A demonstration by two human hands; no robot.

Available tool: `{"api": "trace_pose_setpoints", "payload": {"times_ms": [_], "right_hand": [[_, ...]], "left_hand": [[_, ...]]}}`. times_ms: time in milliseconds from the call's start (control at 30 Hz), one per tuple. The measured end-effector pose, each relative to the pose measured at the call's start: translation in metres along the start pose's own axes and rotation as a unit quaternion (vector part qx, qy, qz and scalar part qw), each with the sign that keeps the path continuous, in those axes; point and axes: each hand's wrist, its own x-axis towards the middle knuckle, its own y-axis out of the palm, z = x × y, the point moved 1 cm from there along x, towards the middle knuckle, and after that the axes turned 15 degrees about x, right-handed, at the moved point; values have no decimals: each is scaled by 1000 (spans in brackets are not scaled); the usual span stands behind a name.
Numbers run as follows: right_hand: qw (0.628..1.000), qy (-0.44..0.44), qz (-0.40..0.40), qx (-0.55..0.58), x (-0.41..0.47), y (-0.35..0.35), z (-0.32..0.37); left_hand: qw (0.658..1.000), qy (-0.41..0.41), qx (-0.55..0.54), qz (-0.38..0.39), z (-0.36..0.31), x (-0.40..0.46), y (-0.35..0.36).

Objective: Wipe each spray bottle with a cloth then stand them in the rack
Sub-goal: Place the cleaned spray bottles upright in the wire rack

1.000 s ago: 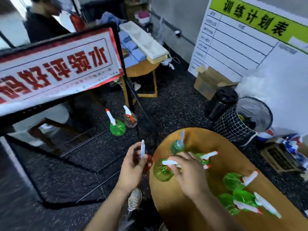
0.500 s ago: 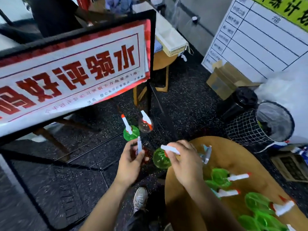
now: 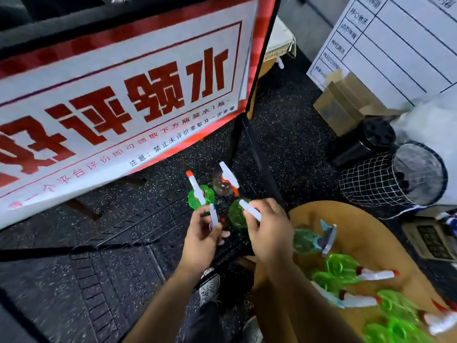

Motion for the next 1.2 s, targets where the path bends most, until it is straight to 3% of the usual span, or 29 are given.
{"api": "trace_pose_setpoints", "payload": {"times_ms": [233,667,1200], "right_hand": [[999,42,11,-26,0,20,-6],[999,40,-1,-28,6,29,-9],[999,42,26,-18,-10,20,-4]], "left_hand": [[999,9,-45,7,7,1,0],[998,20,-55,18,11,0,0],[989,79,107,-70,10,-10,-14]]}}
